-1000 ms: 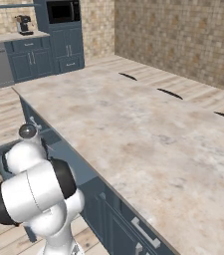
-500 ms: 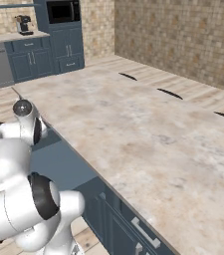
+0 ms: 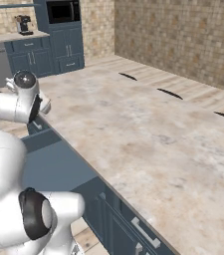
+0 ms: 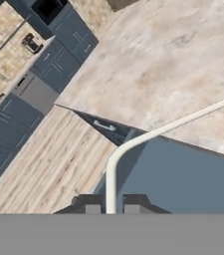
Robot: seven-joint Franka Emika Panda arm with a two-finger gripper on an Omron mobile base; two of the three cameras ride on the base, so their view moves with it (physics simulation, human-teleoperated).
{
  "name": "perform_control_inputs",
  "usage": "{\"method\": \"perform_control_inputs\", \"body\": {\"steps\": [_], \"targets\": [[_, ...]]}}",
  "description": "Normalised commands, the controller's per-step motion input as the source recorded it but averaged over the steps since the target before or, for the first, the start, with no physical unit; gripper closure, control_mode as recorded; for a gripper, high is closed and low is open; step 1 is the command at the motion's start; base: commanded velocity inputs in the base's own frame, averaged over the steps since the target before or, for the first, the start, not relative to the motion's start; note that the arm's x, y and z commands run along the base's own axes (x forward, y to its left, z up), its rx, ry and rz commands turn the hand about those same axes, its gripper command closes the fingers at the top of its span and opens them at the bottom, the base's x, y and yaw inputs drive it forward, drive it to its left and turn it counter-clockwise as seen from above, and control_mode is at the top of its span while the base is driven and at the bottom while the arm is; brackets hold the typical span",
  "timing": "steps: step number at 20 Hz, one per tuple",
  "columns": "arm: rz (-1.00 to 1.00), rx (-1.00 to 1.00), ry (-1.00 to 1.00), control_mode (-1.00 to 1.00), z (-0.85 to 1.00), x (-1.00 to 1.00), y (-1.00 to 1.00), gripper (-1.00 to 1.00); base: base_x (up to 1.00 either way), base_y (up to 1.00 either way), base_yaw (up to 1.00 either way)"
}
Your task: Take a straw from the drawer in front and place it inside the glass cup on the dining counter.
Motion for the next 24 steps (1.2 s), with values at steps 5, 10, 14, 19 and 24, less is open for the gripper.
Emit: {"method": "perform_control_inputs", "body": {"steps": [5,10,14,19,24], "targets": [[0.40,-0.15,-0.10,-1.00,0.61,-0.75,-0.60,1.00,0.00,0.00,0.00],[0.35,-0.21,-0.04,-1.00,0.22,-0.86,-0.41,1.00,0.00,0.00,0.00],[0.21,-0.21,0.00,-1.00,0.08,-0.64,-0.13,1.00,0.00,0.00,0.00],[0.00,-0.10,0.00,-1.00,0.06,-0.29,0.00,1.00,0.00,0.00,0.00],[-0.01,-0.02,0.00,-1.00,0.00,-0.13,0.00,1.00,0.00,0.00,0.00]]}}
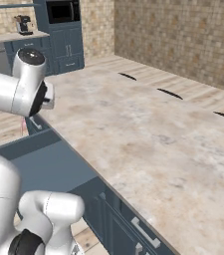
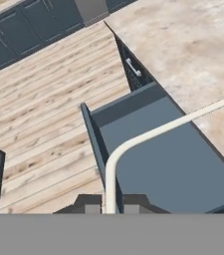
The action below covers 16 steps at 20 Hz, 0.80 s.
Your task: Take a straw from the drawer in front and place it inside the glass cup on the dining counter.
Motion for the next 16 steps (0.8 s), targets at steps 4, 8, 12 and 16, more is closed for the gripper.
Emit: {"method": "perform_control_inputs", "body": {"steps": [4,8,12,16], "targets": [[0.00,-0.01,-0.01,-1.00,0.00,-0.26,0.01,1.00,0.00,0.00,0.00],[-0.01,0.00,-0.02,1.00,0.00,-0.21,0.00,1.00,-0.75,-0.19,-0.06],[0.00,0.00,0.00,1.00,0.00,0.00,0.00,1.00,-1.00,-0.61,-0.12],[0.00,0.00,0.00,1.00,0.00,0.00,0.00,1.00,-1.00,-0.71,-0.14]]}}
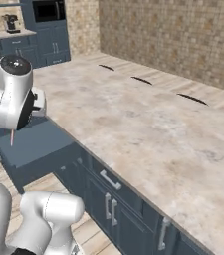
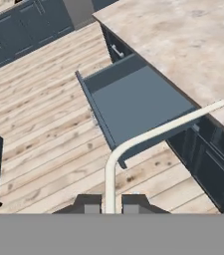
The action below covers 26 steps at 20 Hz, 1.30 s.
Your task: Take a straw from the drawer in front and place it inside the glass cup on the dining counter.
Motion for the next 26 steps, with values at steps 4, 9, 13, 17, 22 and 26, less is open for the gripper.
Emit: {"method": "perform_control_inputs", "body": {"steps": [4,9,13,17,22,26], "targets": [[0.00,0.00,0.00,1.00,0.00,0.00,0.00,1.00,-0.85,-0.84,-0.18],[0.00,0.00,0.00,1.00,0.00,0.00,0.00,1.00,-0.55,-0.95,-0.39],[0.00,0.00,0.00,1.00,0.00,0.00,0.00,1.00,-0.50,-0.99,-0.49],[0.00,0.00,0.00,1.00,0.00,0.00,0.00,1.00,-0.37,-1.00,-0.52],[0.00,0.00,0.00,1.00,0.00,0.00,0.00,1.00,-0.18,-1.00,-0.46],[0.00,0.00,0.00,1.00,0.00,0.00,0.00,1.00,0.00,-1.00,-0.25]]}}
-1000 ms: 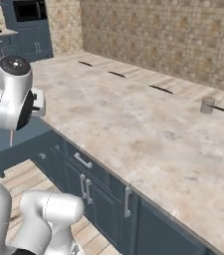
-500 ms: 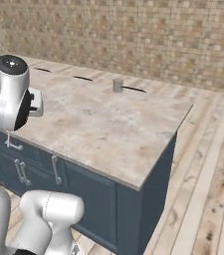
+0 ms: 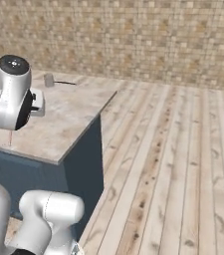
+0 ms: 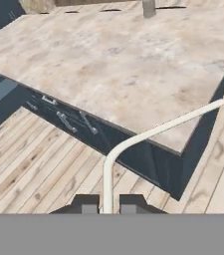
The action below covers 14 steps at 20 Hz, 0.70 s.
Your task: Take a straw from the drawer in front and place it inside the glass cup on the dining counter.
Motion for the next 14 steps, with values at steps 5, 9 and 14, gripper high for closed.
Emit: {"method": "perform_control_inputs", "body": {"steps": [5,9,14], "targets": [[0.00,0.00,0.00,1.00,0.00,0.00,0.00,1.00,0.13,-1.00,-0.07],[0.00,0.00,0.00,1.00,0.00,0.00,0.00,1.00,0.66,-0.95,0.00],[0.00,0.00,0.00,1.00,0.00,0.00,0.00,1.00,0.96,-0.82,0.00]]}}
